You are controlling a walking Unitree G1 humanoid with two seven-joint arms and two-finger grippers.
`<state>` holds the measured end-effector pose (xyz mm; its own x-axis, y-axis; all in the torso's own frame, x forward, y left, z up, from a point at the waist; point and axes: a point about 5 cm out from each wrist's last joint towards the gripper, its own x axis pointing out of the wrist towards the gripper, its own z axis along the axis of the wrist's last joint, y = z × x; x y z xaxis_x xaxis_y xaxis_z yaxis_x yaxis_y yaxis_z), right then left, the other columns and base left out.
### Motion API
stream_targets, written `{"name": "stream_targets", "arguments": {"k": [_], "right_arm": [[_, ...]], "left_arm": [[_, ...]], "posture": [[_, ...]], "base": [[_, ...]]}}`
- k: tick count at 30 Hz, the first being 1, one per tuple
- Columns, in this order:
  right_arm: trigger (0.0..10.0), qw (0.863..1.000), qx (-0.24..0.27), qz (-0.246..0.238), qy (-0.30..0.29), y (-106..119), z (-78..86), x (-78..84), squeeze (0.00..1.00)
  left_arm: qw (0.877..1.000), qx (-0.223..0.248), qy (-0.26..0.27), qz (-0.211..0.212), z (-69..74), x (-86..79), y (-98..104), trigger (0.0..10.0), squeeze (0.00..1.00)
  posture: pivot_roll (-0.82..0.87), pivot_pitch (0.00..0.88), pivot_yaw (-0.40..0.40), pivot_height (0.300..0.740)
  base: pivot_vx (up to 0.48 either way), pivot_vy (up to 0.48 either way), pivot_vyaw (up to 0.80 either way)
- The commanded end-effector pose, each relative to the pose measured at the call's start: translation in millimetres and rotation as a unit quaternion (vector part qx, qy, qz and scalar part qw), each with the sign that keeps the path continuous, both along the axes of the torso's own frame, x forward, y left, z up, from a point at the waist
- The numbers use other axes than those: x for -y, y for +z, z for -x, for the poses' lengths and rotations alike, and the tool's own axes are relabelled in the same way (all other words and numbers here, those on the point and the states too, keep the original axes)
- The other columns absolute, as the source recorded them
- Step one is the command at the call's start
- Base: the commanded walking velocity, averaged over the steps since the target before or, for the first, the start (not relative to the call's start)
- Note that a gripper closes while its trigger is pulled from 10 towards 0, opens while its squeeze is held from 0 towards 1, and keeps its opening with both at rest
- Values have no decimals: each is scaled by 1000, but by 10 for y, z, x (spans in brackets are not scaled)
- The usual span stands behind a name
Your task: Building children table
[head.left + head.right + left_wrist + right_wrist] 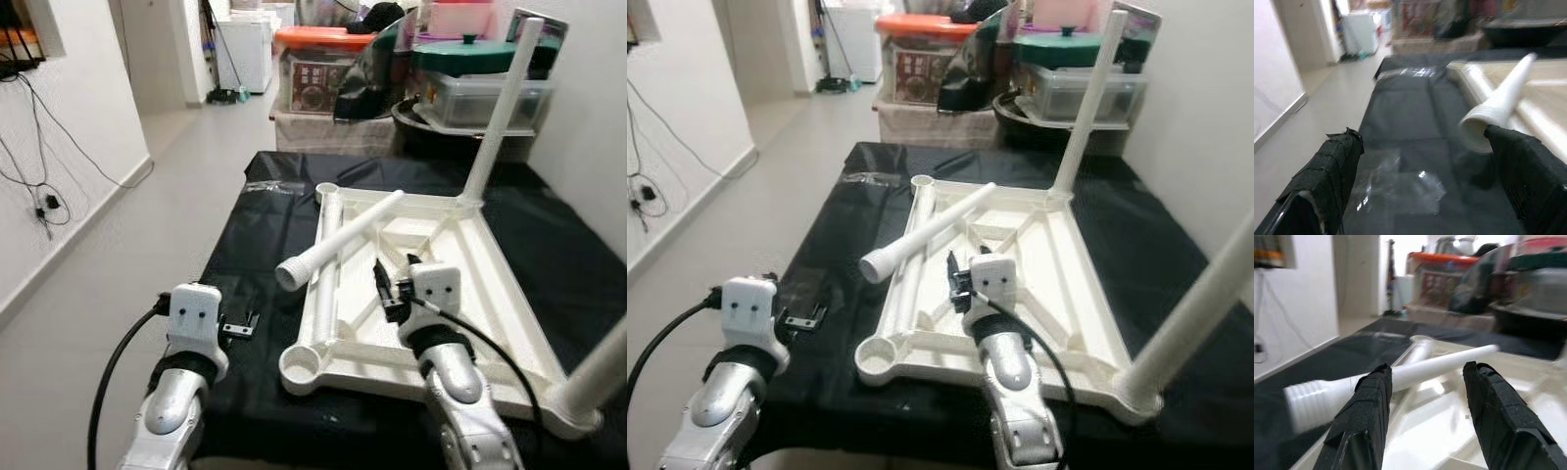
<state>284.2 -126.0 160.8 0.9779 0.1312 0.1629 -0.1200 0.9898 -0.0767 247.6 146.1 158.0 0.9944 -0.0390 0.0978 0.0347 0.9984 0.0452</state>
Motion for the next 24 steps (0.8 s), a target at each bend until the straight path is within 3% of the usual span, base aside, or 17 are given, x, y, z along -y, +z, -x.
{"name": "stream_targets", "arguments": {"k": [1, 15, 24], "right_arm": [[10000, 1000, -3, 1, 5, -12, 3, -22, 0], [10000, 1000, 0, 1, 0, 17, -11, -4, 0], [10000, 1000, 17, -1, -6, 149, -72, 28, 0]], "left_arm": [[1000, -11, 6, 2, 5, -21, -45, 10000, 0], [999, -28, -42, 15, -47, 31, -55, 10000, 0], [992, -60, -103, 30, -235, 70, -110, 10000, 0]], "posture": [[168, 0, -45, 740], [169, 0, -43, 740], [171, 25, -36, 740]], "base": [[0, 0, 0], [0, 0, 0], [0, 0, 0]]}}
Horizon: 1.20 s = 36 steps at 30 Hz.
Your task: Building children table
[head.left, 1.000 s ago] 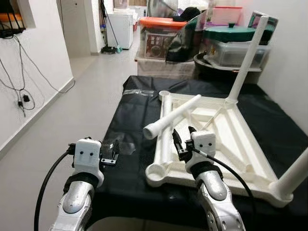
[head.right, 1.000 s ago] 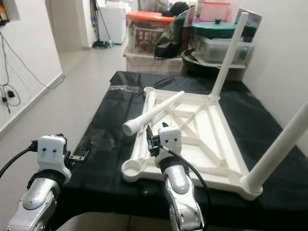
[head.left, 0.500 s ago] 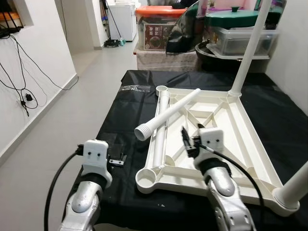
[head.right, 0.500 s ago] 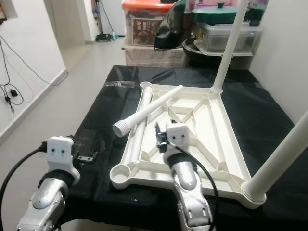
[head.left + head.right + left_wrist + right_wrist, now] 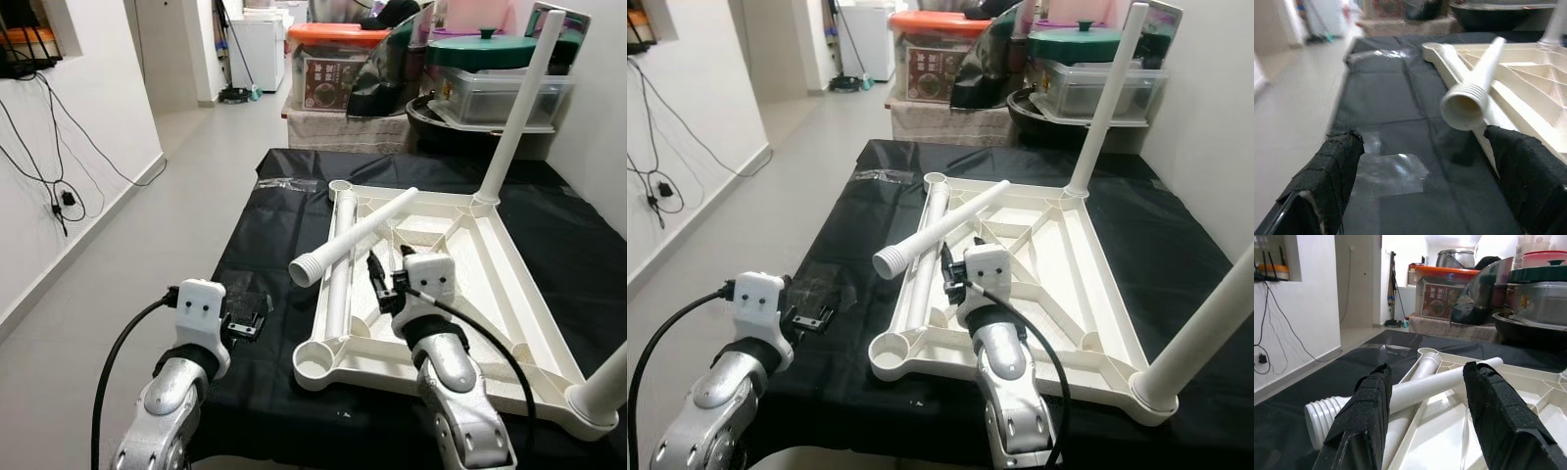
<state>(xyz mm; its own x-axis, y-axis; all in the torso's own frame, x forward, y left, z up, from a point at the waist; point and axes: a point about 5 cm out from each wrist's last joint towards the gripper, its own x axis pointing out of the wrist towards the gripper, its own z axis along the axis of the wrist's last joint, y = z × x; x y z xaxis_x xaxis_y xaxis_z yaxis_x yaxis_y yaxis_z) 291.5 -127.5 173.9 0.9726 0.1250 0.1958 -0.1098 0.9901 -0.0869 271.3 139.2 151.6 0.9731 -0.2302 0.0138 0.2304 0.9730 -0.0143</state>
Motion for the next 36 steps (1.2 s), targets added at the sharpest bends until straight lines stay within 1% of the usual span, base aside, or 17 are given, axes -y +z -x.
{"name": "stream_targets", "arguments": {"k": [1, 2, 3, 4, 6, 7, 9, 12, 13, 14, 15, 17, 23, 24, 27, 28, 36], "right_arm": [[10000, 1000, 5, -4, -1, 67, -9, 11, 0], [10000, 1000, 5, -4, -1, 67, -9, 11, 0], [10000, 1000, 8, -5, 0, 107, -13, 4, 0], [10000, 1000, 8, -5, 0, 107, -13, 4, 0], [10000, 1000, 11, -7, 3, 158, 8, -7, 0], [10000, 1000, 11, -7, 3, 158, 8, -7, 0], [10000, 1000, 11, -8, 3, 166, 14, -9, 0], [10000, 1000, 8, -8, 2, 177, 41, 1, 0], [10000, 1000, 8, -8, 2, 177, 41, 1, 0], [10000, 1000, 7, -7, 1, 178, 50, 7, 0], [10000, 1000, 6, -6, 0, 178, 59, 14, 0], [10000, 1000, 3, -5, -1, 176, 71, 28, 0], [10000, 1000, -1, -5, -3, 169, 80, 42, 0], [10000, 1000, -2, -5, -3, 165, 82, 46, 0], [10000, 1000, -5, -4, -4, 163, 87, 50, 0], [10000, 1000, -7, -7, -4, 160, 87, 45, 0], [10000, 1000, -7, -9, -5, 174, 89, 39, 0]], "left_arm": [[999, -23, -26, 13, -101, 47, -55, 10000, 0], [999, -23, -26, 13, -101, 47, -55, 10000, 0], [999, -26, -43, 21, -205, 94, -40, 10000, 0], [999, -26, -43, 21, -205, 94, -40, 10000, 0], [997, -28, -70, 27, -366, 183, 11, 10000, 0], [997, -28, -70, 27, -366, 183, 11, 10000, 0], [996, -27, -79, 28, -416, 212, 32, 10000, 0], [994, -32, -96, 39, -553, 299, 76, 10000, 0], [994, -32, -96, 39, -553, 299, 76, 10000, 0], [993, -32, -102, 41, -593, 327, 91, 10000, 0], [993, -32, -106, 43, -619, 350, 106, 10000, 1000], [992, -30, -115, 47, -668, 408, 141, 10000, 1000], [991, -25, -126, 50, -689, 473, 180, 10000, 1000], [990, -23, -129, 50, -692, 491, 192, 10000, 282], [990, -21, -134, 50, -707, 507, 200, 10000, 282], [989, -22, -135, 51, -718, 494, 193, 10000, 0], [990, -22, -131, 53, -756, 454, 168, 10000, 0]], "posture": [[172, 52, -31, 740], [172, 52, -31, 740], [172, 79, -26, 740], [172, 79, -26, 740], [170, 122, -13, 740], [170, 122, -13, 740], [170, 122, -13, 740], [159, 151, 0, 740], [159, 151, 0, 740], [156, 155, 5, 740], [153, 158, 7, 740], [153, 163, 7, 740], [153, 165, 9, 740], [156, 164, 7, 740], [156, 164, 7, 740], [157, 158, 8, 740], [154, 151, 9, 740]], "base": [[0, 0, 0], [0, 0, 0], [0, 0, 0], [0, 0, 0], [0, 0, 0], [0, 0, 0], [0, 0, 0], [0, 0, 0], [0, 0, 0], [0, 0, 0], [0, 0, 0], [0, 0, 0], [0, 0, 0], [0, 0, 0], [0, 0, 0], [0, 0, 0], [0, 0, 0]]}}
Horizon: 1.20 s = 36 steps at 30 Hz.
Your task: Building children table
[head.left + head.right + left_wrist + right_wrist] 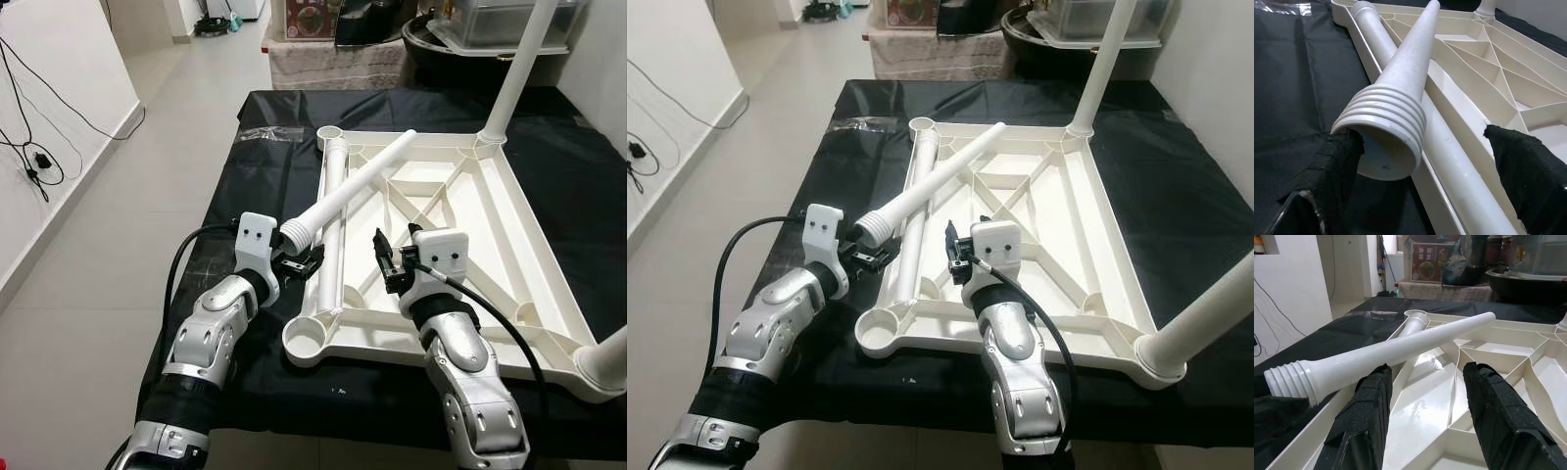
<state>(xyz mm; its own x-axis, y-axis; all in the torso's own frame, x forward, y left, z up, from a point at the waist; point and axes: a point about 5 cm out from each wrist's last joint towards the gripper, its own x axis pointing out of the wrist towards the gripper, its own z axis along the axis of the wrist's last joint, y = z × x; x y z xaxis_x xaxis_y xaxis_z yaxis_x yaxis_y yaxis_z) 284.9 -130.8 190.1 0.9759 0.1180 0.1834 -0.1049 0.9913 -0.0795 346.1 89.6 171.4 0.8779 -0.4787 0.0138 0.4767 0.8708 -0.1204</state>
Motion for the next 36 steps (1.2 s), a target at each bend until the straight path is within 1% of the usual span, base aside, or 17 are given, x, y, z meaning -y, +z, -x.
{"name": "stream_targets", "arguments": {"k": [1, 4, 8, 14, 25, 27, 36], "right_arm": [[10000, 1000, 0, -6, -2, 19, 26, 7, 0], [10000, 1000, 1, -6, -3, 25, 29, 10, 0], [10000, 1000, 1, -4, -6, 35, 34, 30, 0], [10000, 1000, 0, -3, -8, 40, 44, 46, 0], [10000, 1000, 1, -4, -13, 68, 73, 69, 0], [10000, 1000, 0, -3, -18, 79, 91, 93, 0], [10000, 1000, -5, -1, -23, 77, 135, 124, 0]], "left_arm": [[1000, -4, 4, 2, -15, -50, -44, 10000, 0], [1000, -4, 5, 1, -19, -50, -52, 10000, 0], [1000, -2, -1, 0, -19, 6, -57, 10000, 0], [1000, -4, -6, 3, -24, 43, -74, 10000, 0], [1000, -7, -7, -6, -103, 40, -118, 10000, 0], [1000, 6, -2, -19, -145, 57, -83, 10000, 0], [1000, 13, -1, -25, -191, 84, -57, 10000, 0]], "posture": [[149, 151, 13, 740], [147, 151, 15, 740], [141, 154, 19, 740], [138, 157, 21, 740], [124, 177, 41, 740], [117, 192, 43, 740], [111, 210, 51, 740]], "base": [[0, 0, 0], [0, 0, 0], [0, 0, 0], [0, 0, 0], [0, 0, 0], [0, 0, 0], [0, 0, 0]]}}
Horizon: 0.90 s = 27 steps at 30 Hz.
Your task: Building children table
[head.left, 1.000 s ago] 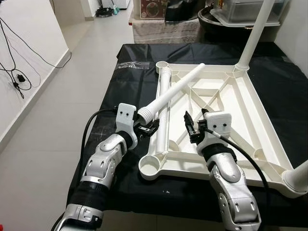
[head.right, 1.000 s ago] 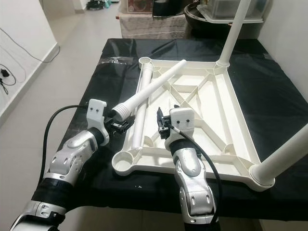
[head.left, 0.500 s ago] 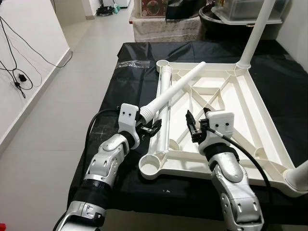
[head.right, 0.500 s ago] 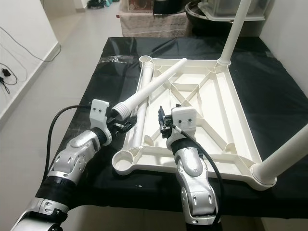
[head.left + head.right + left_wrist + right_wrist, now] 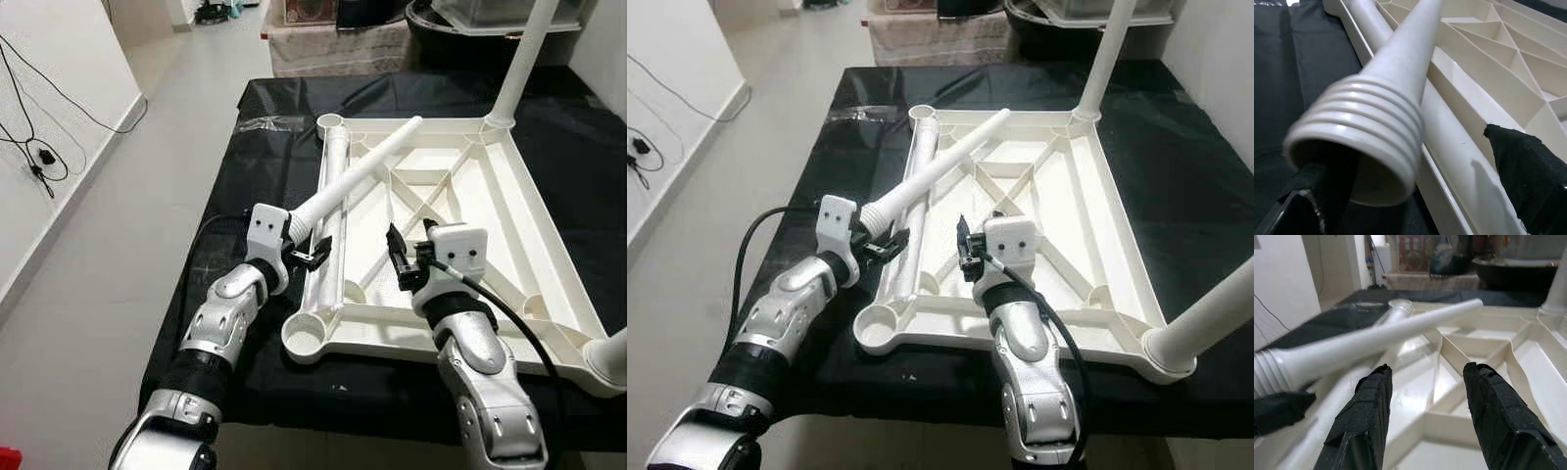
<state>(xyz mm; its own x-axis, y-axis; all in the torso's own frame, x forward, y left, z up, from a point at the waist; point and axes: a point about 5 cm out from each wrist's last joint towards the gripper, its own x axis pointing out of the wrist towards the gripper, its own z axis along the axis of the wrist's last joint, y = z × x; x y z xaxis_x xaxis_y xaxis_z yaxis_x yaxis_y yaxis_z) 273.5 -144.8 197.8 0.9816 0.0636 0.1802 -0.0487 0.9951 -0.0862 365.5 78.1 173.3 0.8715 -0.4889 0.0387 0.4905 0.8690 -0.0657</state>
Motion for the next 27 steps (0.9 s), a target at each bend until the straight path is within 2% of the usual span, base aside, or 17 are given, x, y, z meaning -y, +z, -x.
{"name": "stream_targets", "arguments": {"k": [1, 7, 8, 9, 21, 27], "right_arm": [[10000, 1000, -5, -4, 4, -3, 34, -10, 0], [10000, 1000, -10, -3, 1, -8, 75, -5, 0], [10000, 1000, -11, -3, 0, -9, 77, -4, 0], [10000, 1000, -12, -3, -1, -13, 80, 3, 0], [10000, 1000, -21, 0, -6, -38, 107, 24, 0], [10000, 1000, -26, 0, -3, -53, 96, 4, 0]], "left_arm": [[1000, -10, 3, -8, -11, -26, -71, 10000, 0], [1000, -8, -4, -16, -40, -18, -79, 10000, 0], [1000, -8, -4, -15, -40, -19, -77, 8078, 0], [1000, -7, -4, -15, -43, -18, -74, 0, 0], [1000, 10, -2, -23, -54, -22, -53, 0, 0], [999, 22, 4, -36, -21, -88, -79, 0, 0]], "posture": [[109, 219, 54, 740], [108, 236, 61, 740], [107, 236, 63, 740], [107, 238, 65, 740], [111, 248, 67, 740], [125, 248, 58, 740]], "base": [[0, 0, 0], [0, 0, 0], [0, 0, 0], [0, 0, 0], [0, 0, 0], [0, 0, 0]]}}
